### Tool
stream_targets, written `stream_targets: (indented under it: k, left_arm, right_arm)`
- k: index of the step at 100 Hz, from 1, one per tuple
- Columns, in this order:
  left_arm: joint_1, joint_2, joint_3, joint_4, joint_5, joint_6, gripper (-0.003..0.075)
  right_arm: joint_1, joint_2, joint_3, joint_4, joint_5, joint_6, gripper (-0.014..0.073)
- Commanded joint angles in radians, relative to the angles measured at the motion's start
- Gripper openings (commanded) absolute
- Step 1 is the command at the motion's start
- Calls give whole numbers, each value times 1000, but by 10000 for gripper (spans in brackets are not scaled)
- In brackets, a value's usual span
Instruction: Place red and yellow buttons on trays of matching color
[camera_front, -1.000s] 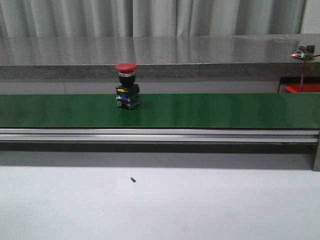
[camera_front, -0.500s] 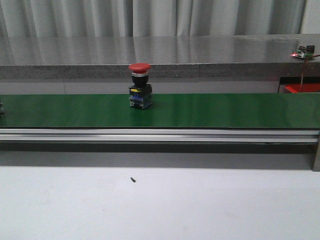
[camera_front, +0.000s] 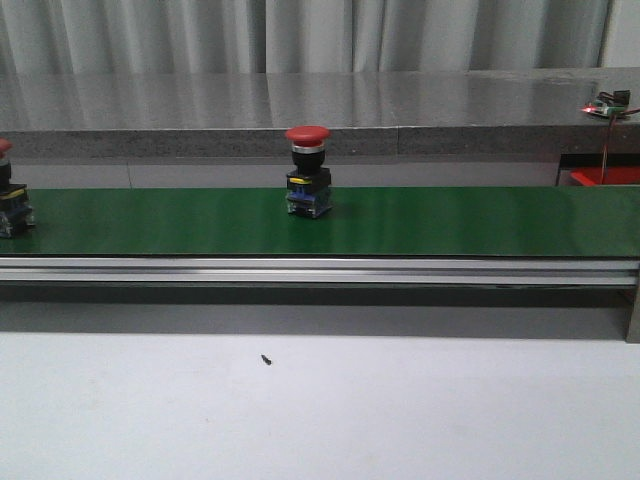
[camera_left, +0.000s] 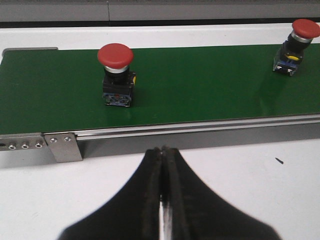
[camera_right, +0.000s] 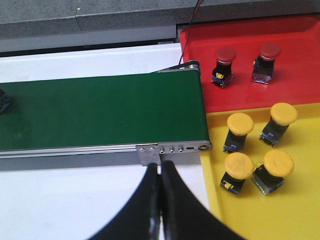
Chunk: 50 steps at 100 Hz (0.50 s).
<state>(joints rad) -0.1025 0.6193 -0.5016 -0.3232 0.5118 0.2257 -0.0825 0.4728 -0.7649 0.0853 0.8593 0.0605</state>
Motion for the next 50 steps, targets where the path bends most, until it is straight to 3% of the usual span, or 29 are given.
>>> stream_targets:
  k: [1, 33, 43, 50]
  left_arm:
    - [-8, -2, -27, -20, -72, -3, -20]
    - [-8, -2, -27, -20, -72, -3, -20]
    - [-8, -2, -27, -20, -72, -3, -20]
    - [-8, -2, -27, -20, -72, -3, -20]
  right_arm:
    - [-1, 31, -22, 4, -75, -15, -18]
    - [-1, 282, -50, 21, -61, -15, 2]
    - [0, 364, -85, 24, -56, -15, 120]
    - [0, 412, -111, 32, -51, -15, 288]
